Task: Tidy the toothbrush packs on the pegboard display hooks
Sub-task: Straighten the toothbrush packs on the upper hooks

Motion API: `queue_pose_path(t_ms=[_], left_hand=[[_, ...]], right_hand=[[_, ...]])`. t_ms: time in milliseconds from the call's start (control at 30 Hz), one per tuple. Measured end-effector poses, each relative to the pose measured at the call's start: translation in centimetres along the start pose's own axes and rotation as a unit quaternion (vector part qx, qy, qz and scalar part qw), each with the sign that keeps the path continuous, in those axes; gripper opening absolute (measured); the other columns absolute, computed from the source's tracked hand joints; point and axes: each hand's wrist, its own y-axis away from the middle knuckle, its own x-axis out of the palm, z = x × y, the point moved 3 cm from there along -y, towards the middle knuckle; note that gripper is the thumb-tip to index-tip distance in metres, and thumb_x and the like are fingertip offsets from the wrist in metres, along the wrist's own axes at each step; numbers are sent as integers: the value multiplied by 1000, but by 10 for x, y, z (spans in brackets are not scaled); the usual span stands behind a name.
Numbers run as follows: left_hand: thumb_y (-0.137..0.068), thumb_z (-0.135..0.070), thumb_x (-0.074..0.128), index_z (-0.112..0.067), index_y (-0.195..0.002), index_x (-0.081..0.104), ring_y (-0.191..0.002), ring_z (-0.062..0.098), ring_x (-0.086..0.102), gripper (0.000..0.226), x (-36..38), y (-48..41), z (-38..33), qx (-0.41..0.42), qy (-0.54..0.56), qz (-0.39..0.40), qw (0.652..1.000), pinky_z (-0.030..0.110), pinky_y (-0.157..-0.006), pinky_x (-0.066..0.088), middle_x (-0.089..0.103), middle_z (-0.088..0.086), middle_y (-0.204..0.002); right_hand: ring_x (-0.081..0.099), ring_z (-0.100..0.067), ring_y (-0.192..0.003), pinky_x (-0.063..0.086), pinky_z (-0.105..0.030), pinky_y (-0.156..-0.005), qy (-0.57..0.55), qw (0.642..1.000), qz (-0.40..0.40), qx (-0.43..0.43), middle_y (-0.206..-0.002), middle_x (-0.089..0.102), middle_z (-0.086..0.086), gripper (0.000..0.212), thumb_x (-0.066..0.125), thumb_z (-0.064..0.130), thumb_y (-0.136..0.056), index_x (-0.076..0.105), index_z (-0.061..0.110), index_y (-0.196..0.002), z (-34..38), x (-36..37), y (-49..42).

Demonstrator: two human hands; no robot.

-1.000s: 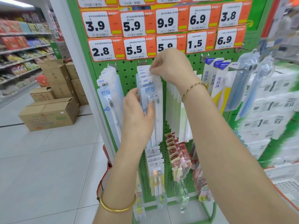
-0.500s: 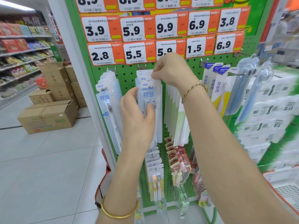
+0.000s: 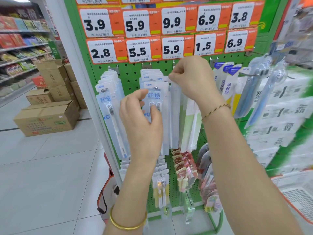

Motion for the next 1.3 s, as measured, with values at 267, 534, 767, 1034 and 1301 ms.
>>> queue_pose_path(t_ms=[267,534,767,1034,1301], left_hand=[[-88,-8,51,-25,-111,48,-102,10,49,28,11,17,-2,6,6,3,1000,36,-89,46,45,-10,-108],[-95,-11,49,-27,-107,49,-93,0,50,20,25,53,-8,-43,42,6,998,12,-78,40,48,-13,-107],[-94,-31,56,-26,-118,50,-107,-1,52,25,43,93,4,-157,26,138,977,17,-86,45,56,-12,-115],[-89,-4,62,-8,-113,57,-79,-2,66,24,67,144,13,-292,136,251,913,8,-65,47,70,-1,-100],[-90,-17,64,-9,-104,61,-80,3,67,17,89,141,37,-326,128,182,919,17,-69,51,71,1,-98]], right_hand=[[49,-33,-85,42,-36,-80,71,994,-84,-24,-82,60,-9,19,51,16,-83,51,13,-64,-7,-7,32],[51,-30,-88,42,-38,-77,26,998,-44,-42,-81,63,-7,19,53,15,-83,61,7,-68,-39,-20,69],[48,-18,-75,32,-27,-75,-76,994,81,-18,-65,53,6,22,59,16,-89,67,0,-77,-85,-31,109],[45,-1,-59,38,-22,-60,-196,970,128,73,-64,52,13,16,62,16,-89,66,6,-78,-136,-16,143],[48,-8,-67,40,-23,-64,-291,921,194,168,-77,57,-1,19,53,21,-95,62,15,-79,-187,25,200]])
